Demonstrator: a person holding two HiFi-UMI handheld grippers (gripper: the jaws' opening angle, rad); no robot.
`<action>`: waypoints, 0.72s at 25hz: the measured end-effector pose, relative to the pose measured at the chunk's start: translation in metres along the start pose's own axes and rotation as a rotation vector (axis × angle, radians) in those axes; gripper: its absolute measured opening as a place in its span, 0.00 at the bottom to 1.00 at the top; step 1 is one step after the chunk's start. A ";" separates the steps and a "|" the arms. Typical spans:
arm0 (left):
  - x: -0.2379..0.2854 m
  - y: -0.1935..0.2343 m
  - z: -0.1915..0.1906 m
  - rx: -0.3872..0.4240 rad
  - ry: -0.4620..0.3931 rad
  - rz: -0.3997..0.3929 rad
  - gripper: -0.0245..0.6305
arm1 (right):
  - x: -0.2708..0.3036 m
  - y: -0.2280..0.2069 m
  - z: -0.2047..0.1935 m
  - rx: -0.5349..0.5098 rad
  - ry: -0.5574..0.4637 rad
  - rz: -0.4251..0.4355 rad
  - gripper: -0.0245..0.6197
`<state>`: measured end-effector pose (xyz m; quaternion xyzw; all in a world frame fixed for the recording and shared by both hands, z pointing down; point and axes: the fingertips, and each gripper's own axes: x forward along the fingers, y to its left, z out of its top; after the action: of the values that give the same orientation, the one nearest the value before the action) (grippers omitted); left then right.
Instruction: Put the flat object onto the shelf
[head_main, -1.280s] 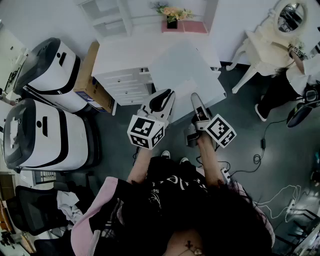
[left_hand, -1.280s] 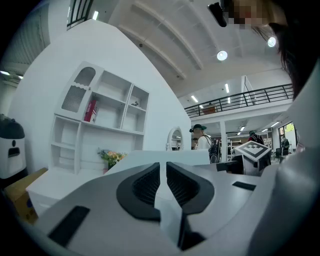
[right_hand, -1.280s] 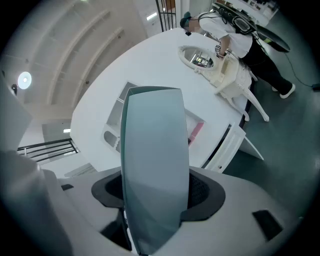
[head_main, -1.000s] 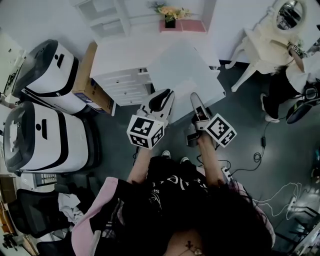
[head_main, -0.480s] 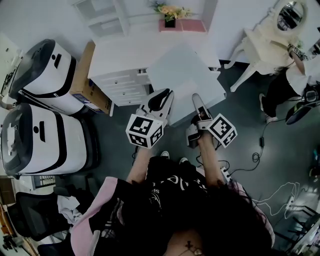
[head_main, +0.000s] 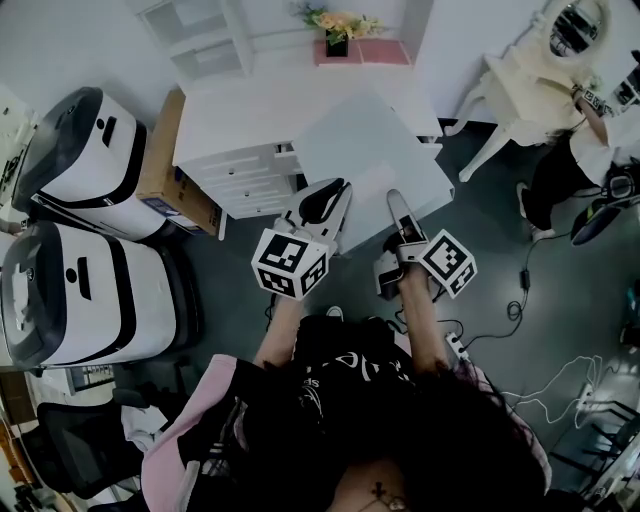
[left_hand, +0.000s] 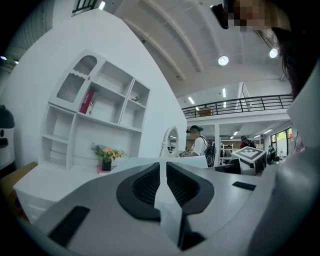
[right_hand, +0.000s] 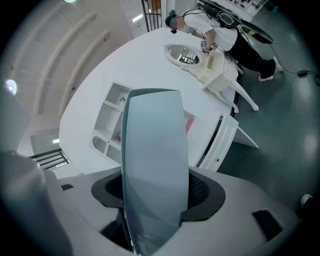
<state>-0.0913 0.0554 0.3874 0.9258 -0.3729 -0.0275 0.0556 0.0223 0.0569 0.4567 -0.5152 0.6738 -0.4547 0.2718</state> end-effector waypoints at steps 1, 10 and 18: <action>0.000 0.001 0.000 0.001 0.001 -0.010 0.12 | 0.001 0.000 -0.001 0.003 -0.005 -0.004 0.52; 0.004 0.013 -0.003 -0.013 0.008 -0.049 0.12 | 0.006 -0.003 0.003 0.027 -0.032 -0.041 0.52; 0.024 0.030 -0.006 -0.028 0.007 -0.047 0.11 | 0.023 -0.011 0.027 0.028 -0.048 -0.060 0.52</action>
<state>-0.0940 0.0174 0.3965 0.9335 -0.3506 -0.0308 0.0691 0.0419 0.0260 0.4569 -0.5418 0.6449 -0.4596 0.2815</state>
